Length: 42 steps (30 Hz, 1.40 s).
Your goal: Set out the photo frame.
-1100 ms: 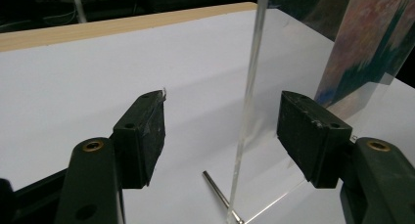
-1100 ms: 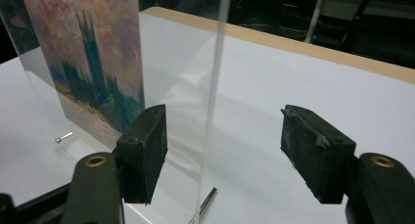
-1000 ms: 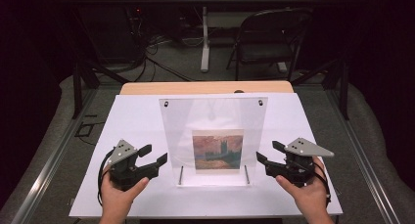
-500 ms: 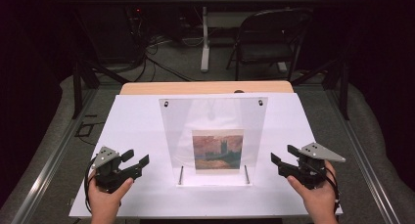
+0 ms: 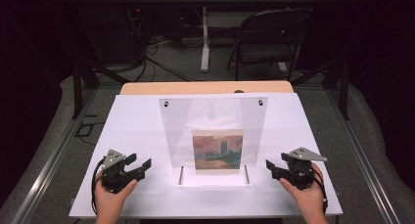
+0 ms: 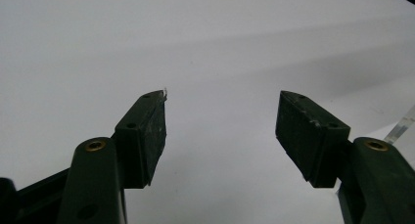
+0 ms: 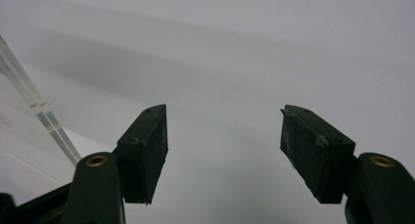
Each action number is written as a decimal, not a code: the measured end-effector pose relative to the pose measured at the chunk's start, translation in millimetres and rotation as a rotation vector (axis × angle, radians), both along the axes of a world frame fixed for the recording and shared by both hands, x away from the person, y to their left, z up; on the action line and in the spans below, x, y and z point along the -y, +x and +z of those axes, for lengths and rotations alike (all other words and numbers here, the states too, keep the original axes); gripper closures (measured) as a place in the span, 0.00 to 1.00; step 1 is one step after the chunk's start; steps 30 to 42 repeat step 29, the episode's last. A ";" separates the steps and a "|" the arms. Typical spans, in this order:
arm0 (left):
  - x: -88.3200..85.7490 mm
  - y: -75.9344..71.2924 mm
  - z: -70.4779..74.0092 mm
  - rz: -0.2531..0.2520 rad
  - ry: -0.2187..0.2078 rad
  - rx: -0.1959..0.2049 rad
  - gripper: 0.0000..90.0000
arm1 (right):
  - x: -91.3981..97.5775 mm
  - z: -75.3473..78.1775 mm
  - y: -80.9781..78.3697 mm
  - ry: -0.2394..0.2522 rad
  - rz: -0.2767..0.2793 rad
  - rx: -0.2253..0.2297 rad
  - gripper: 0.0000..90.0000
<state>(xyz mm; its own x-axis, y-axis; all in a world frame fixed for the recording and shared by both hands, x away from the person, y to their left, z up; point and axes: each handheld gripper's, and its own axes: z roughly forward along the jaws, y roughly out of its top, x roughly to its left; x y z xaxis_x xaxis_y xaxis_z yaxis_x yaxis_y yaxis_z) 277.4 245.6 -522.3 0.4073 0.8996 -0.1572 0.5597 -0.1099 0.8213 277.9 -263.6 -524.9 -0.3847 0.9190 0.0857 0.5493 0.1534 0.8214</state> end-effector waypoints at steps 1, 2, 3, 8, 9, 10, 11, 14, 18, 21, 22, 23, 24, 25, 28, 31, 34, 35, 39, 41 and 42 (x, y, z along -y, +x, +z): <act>1.5 0.8 -4.1 -0.005 0.008 -0.012 0.40 | 0.2 -4.8 2.1 0.003 0.001 -0.016 0.38; 1.5 0.8 -4.1 -0.005 0.008 -0.012 0.40 | 0.2 -4.8 2.1 0.003 0.001 -0.016 0.38; 3.9 1.6 -8.5 -0.009 0.011 -0.024 0.40 | 1.2 -9.6 4.3 -0.001 -0.002 -0.032 0.39; 9.6 3.6 -15.8 -0.032 0.011 -0.061 0.40 | 0.7 -17.0 6.4 0.020 0.003 -0.069 0.39; 11.6 4.0 -16.1 -0.039 0.016 -0.057 0.40 | 0.4 -17.8 6.6 0.027 0.007 -0.075 0.39; 11.6 4.0 -16.1 -0.039 0.016 -0.057 0.40 | 0.1 -18.3 6.8 0.028 0.008 -0.076 0.39; 12.1 4.2 -16.1 -0.043 0.016 -0.056 0.40 | -0.2 -18.7 6.9 0.029 0.010 -0.081 0.39; 12.8 4.7 -17.8 -0.046 0.016 -0.068 0.40 | -0.9 -21.6 8.1 0.031 0.022 -0.098 0.39; 13.3 5.4 -18.8 -0.050 0.014 -0.078 0.40 | -0.3 -23.1 8.8 0.044 0.024 -0.117 0.39; 13.0 5.7 -19.0 -0.053 0.015 -0.085 0.40 | 0.3 -23.9 9.2 0.051 0.024 -0.122 0.39; 12.9 6.0 -19.2 -0.053 0.016 -0.087 0.40 | 1.2 -24.6 9.6 0.055 0.026 -0.133 0.39; 12.9 6.0 -19.2 -0.053 0.016 -0.087 0.40 | 1.5 -25.3 10.0 0.055 0.025 -0.131 0.39; 12.8 6.2 -19.3 -0.054 0.019 -0.087 0.40 | 1.5 -25.3 10.0 0.055 0.025 -0.131 0.39; 13.2 6.2 -19.5 -0.052 0.016 -0.087 0.40 | 1.7 -25.6 10.1 0.057 0.025 -0.135 0.39; 13.9 7.0 -19.6 -0.054 0.015 -0.087 0.40 | 2.2 -25.8 9.9 0.056 0.026 -0.138 0.39; 14.1 7.2 -19.4 -0.054 0.015 -0.089 0.40 | 2.5 -25.9 9.6 0.055 0.024 -0.138 0.39; 14.1 7.2 -19.4 -0.054 0.015 -0.089 0.40 | 2.5 -25.9 9.6 0.055 0.024 -0.138 0.39; 14.1 7.2 -19.4 -0.054 0.015 -0.089 0.40 | 2.5 -25.9 9.6 0.055 0.024 -0.138 0.39; 14.1 7.2 -19.4 -0.054 0.015 -0.089 0.40 | 2.5 -25.9 9.6 0.055 0.024 -0.138 0.39; 14.1 7.2 -19.4 -0.054 0.015 -0.089 0.40 | 2.5 -25.9 9.6 0.055 0.024 -0.138 0.39; 14.1 7.2 -19.4 -0.054 0.015 -0.089 0.40 | 2.5 -25.9 9.6 0.055 0.024 -0.138 0.39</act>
